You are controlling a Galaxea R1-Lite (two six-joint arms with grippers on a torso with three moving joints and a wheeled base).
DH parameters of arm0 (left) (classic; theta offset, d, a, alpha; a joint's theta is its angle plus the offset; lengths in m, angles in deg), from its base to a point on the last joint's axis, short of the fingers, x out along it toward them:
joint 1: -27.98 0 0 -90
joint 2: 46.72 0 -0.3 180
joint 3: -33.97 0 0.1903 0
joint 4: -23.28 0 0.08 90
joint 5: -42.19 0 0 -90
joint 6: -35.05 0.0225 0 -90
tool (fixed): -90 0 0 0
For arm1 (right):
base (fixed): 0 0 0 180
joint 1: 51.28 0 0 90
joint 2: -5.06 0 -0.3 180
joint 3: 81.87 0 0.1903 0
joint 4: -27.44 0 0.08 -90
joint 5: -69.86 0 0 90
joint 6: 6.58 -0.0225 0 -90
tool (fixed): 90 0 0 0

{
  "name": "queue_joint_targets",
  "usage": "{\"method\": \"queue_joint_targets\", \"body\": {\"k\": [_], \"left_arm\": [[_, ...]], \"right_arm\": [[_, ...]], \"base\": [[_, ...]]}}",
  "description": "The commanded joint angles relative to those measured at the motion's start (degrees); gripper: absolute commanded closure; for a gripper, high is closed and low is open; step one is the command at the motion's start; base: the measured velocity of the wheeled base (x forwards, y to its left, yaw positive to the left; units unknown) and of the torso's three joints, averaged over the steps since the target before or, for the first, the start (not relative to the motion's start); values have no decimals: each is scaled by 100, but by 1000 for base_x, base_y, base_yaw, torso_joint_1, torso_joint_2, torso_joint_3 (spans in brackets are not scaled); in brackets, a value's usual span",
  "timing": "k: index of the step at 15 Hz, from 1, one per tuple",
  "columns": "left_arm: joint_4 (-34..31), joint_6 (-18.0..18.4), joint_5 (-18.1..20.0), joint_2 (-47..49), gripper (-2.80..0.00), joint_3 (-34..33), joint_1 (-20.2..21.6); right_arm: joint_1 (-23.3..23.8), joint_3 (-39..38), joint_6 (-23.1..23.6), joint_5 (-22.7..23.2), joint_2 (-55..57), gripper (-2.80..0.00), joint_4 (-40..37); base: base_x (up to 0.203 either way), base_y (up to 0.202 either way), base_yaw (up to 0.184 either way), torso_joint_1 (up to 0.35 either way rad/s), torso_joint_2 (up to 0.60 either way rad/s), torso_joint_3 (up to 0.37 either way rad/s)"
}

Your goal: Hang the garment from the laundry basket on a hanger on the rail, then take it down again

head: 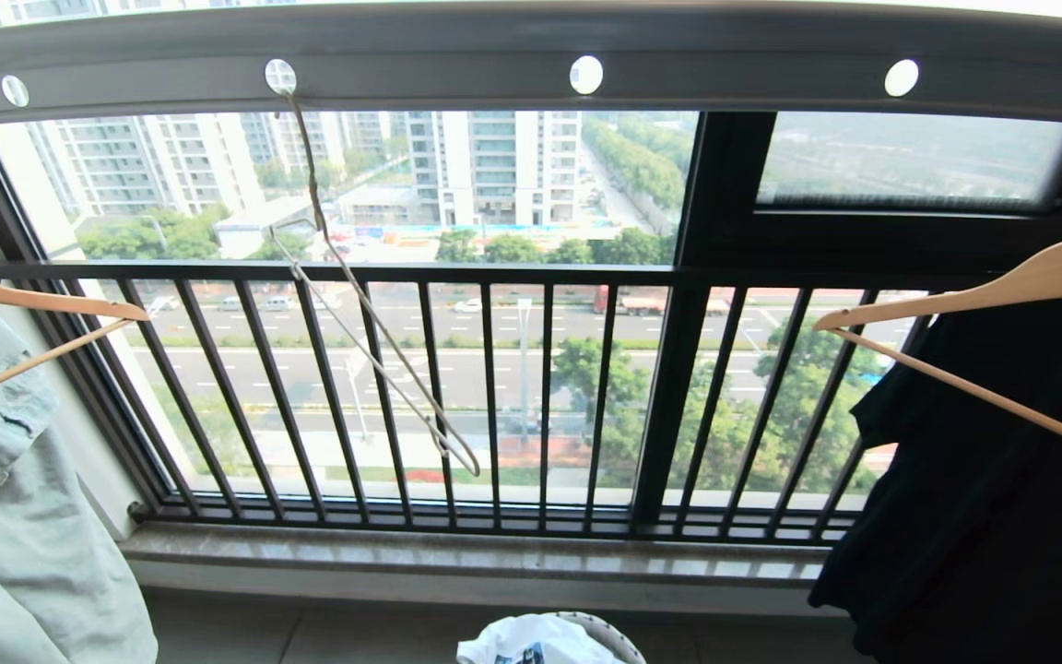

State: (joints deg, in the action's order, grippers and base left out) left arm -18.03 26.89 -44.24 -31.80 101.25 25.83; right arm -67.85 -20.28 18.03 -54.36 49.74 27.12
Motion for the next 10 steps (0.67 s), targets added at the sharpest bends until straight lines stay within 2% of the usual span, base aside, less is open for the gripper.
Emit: {"method": "queue_joint_targets", "body": {"k": [1,4,5,7,8,10], "left_arm": [[-13,207,96,-436,0,-531,128],[-8,409,138,-988,0,-1492,148],[-8,468,141,-1168,0,-1844,151],[5,700,130,-1430,0,-2525,152],[88,797,114,-1461,0,-2822,153],[732,978,106,-1483,0,-3478,153]], "right_arm": [[691,524,13,-39,-1741,0,-2045],[1362,542,2,-24,-2760,0,-3418],[1601,258,-1,88,-3059,0,-3634],[1669,-629,-72,360,-3528,0,-3710],[1650,-1109,-150,731,-3764,0,-3686],[1627,-2070,-718,2302,-4240,0,-3565]], "base": [[0,0,0,0,0,0],[0,0,0,0,0,0],[0,0,0,0,0,0],[0,0,0,0,0,0],[0,0,0,0,0,0],[0,0,0,0,0,0]]}}
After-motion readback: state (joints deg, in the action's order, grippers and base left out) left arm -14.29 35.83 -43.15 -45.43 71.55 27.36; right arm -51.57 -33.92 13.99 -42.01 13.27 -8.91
